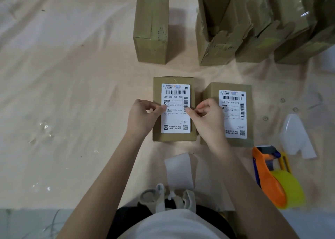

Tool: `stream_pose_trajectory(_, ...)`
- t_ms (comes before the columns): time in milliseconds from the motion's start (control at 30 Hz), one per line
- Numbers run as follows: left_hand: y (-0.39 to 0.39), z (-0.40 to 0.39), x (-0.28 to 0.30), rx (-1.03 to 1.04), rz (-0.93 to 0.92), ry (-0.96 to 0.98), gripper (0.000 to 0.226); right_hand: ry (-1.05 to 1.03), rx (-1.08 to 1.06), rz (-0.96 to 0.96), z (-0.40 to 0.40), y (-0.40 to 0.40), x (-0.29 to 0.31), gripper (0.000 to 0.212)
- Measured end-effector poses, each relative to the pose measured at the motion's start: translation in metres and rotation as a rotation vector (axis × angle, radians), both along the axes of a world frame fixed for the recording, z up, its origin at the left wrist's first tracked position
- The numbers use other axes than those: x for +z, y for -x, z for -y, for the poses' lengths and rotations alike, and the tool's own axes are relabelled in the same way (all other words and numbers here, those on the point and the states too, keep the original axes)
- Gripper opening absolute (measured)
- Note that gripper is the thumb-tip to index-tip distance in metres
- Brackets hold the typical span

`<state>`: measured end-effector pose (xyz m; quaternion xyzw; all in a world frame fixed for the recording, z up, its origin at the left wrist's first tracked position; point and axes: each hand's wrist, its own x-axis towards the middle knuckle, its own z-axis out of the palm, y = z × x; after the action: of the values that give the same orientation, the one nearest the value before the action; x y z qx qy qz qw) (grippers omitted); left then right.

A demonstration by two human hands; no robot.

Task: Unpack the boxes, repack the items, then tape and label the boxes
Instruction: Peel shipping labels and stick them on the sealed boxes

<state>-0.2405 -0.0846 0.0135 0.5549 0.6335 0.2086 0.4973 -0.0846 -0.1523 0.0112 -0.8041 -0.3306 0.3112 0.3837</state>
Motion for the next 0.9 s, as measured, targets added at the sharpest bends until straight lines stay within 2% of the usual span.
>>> stream_pose_trajectory(500,0.0009,-0.0025,-0.0083,-0.014,-0.091,-0.009,0.019,0.015,0.006,0.030,-0.0015,0.0020,0.0005,0.029)
stream_pose_trajectory(900,-0.0016,-0.0039,-0.0042,-0.015,-0.143,-0.003,0.025,0.027,-0.002,0.048,-0.0029,0.0021,0.0005,0.034)
